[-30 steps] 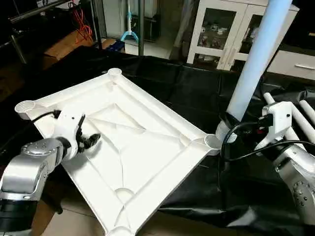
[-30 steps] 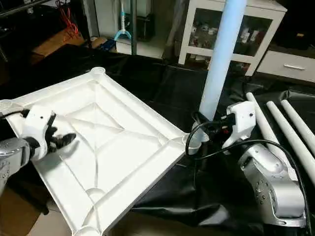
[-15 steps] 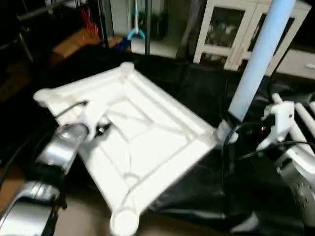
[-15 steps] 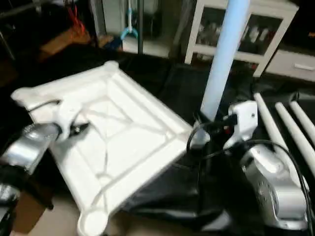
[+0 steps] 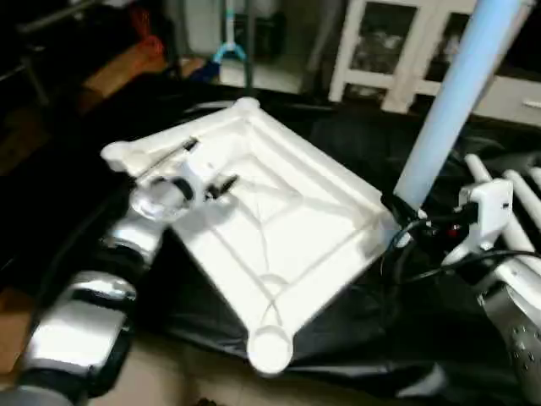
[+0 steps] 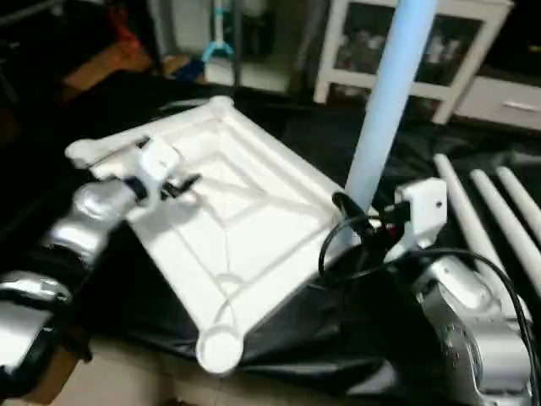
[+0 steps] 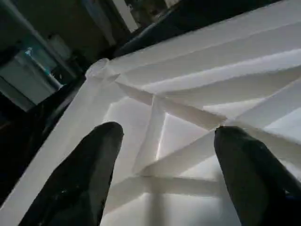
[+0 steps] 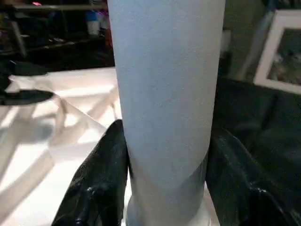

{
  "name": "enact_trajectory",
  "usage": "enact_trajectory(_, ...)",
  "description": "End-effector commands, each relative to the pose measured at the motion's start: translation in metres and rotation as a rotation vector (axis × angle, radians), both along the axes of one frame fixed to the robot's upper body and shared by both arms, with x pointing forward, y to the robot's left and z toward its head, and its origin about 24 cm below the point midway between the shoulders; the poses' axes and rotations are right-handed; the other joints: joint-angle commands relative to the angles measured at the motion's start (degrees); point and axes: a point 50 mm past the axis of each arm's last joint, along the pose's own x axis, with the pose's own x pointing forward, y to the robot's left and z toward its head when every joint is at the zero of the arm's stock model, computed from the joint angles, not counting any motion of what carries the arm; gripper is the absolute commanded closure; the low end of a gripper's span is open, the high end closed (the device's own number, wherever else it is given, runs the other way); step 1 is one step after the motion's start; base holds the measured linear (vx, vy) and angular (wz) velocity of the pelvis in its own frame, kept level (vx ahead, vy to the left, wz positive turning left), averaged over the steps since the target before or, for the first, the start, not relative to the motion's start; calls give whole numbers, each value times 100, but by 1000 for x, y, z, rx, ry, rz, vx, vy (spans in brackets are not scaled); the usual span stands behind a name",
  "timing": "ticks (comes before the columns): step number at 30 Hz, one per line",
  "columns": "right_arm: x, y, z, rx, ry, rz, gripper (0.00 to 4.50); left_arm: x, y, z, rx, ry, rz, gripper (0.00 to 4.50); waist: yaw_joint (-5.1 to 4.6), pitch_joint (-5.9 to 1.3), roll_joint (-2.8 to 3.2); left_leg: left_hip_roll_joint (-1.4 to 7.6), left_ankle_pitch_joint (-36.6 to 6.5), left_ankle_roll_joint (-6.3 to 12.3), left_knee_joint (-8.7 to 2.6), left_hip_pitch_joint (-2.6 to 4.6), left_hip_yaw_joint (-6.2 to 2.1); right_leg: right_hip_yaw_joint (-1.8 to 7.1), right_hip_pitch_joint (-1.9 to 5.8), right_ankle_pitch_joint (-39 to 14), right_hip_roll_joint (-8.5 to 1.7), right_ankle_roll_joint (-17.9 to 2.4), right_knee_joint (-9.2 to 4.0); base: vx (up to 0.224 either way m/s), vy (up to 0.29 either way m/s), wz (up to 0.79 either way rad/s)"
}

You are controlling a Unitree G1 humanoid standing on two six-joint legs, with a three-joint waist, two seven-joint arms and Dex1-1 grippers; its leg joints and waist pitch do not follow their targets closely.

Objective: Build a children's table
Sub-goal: Insert table leg to table base

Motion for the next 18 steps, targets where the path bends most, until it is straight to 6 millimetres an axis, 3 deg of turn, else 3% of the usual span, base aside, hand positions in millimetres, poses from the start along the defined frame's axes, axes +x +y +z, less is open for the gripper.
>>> enact_trajectory(1,0,-1,7,9,-22,0,259,-10,31,0,-130,137,145,96,-6,-382,-121,445,-628,346,-510,153,-160,116,228,394,-337,-1695,-273,0,0,0)
enact_trajectory(2,0,-1,7,9,-22,0,259,-10,31,0,-130,137,145,96,-13,-380,-80,455,-531,341,-508,147,-168,114,237,453,-362,-1769,-225,0,0,0)
enact_trajectory(3,1,-1,7,10,-21,0,259,-12,39,4,-183,163,189,96,-25,-373,-46,431,-465,390,-497,143,-162,102,199,419,-332,-1785,-240,0,0,0)
enact_trajectory(4,5,0,6,11,-14,14,259,-25,42,13,-279,282,245,96,-56,-384,-53,464,-383,383,-480,175,-144,104,189,437,-340,-1894,-200,0,0,0)
enact_trajectory(5,7,1,6,11,-13,21,259,-33,40,15,-279,329,231,96,-65,-345,-135,488,-366,394,-503,182,-137,88,142,285,-320,-1909,-235,0,0,0)
enact_trajectory(6,8,2,7,11,-13,27,259,-38,37,15,-269,355,211,96,-59,-323,-130,480,-462,391,-513,174,-126,88,137,95,-313,-1898,-250,0,0,0)
enact_trajectory(9,13,6,7,13,-14,50,259,-48,28,15,-269,433,258,96,-21,-286,-145,480,-619,317,-527,226,-96,96,87,-281,-284,-1833,-303,0,0,0)
enact_trajectory(10,15,7,8,15,-14,55,259,-49,25,15,-302,454,282,96,34,-277,-114,463,-726,196,-525,255,-59,108,63,-407,-258,-1768,-312,0,0,0)
enact_trajectory(11,17,8,7,15,-12,63,259,-47,18,12,-385,499,297,96,79,-274,-176,455,-783,134,-529,262,-44,110,53,-468,-255,-1706,-331,0,0,0)
enact_trajectory(13,17,9,7,14,-11,67,259,-47,12,10,-441,537,293,96,136,-286,-159,443,-667,98,-538,220,-51,121,89,-413,-273,-1596,-317,0,0,0)
enact_trajectory(18,18,10,6,18,-11,68,259,-62,-7,12,-439,630,292,96,182,-298,-137,448,-498,28,-540,231,-60,113,89,-100,-270,-1487,-311,0,0,0)
